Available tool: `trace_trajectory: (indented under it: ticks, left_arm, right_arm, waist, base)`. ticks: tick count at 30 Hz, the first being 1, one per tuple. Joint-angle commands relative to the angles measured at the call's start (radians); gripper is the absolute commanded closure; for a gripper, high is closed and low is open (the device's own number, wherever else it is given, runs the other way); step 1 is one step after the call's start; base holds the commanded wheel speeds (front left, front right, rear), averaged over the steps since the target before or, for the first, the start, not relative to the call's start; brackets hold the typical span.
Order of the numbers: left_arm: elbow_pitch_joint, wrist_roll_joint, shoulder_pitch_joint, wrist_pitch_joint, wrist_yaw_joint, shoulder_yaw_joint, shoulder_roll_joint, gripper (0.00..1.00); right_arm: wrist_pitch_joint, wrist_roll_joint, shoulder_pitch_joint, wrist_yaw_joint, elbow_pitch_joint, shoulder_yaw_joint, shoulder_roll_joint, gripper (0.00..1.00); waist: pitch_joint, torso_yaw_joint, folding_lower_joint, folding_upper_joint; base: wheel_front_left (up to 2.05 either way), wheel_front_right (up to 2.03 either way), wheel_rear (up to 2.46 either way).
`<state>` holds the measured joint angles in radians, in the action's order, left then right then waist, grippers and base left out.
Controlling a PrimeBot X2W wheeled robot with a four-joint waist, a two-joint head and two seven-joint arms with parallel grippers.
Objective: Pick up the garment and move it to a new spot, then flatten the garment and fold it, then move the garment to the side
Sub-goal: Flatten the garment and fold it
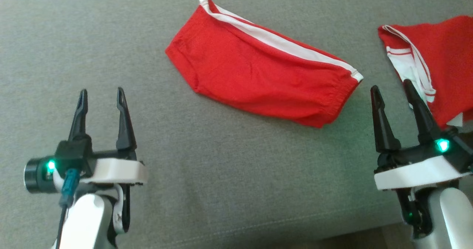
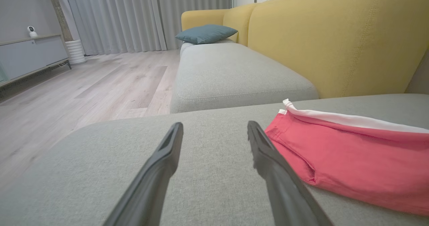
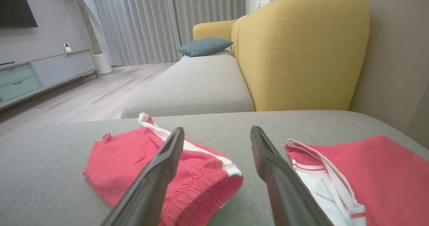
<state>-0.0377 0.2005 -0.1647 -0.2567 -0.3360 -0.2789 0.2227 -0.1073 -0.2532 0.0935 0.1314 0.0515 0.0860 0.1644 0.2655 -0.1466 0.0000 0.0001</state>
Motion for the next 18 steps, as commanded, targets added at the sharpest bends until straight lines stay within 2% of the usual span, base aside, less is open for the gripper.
trace_trajectory:
  ticks: [1,18]
  left_arm:
    - [0.037,-0.011,-0.017,-0.005,-0.008,0.034,0.023,0.0]
    - [0.022,-0.005,0.003,-0.005,0.003,0.027,0.022,0.0]
  right_arm:
    - [0.01,0.013,-0.006,-0.001,0.042,0.01,-0.004,0.0]
    - [0.048,0.017,-0.041,-0.001,0.077,-0.003,-0.021,0.0]
  waist:
    - [-0.019,0.019,0.0,-0.0001]
    - [-0.031,0.029,0.0,-0.0001]
  base:
    - [0.0,0.0,0.0]
    - [0.0,0.0,0.0]
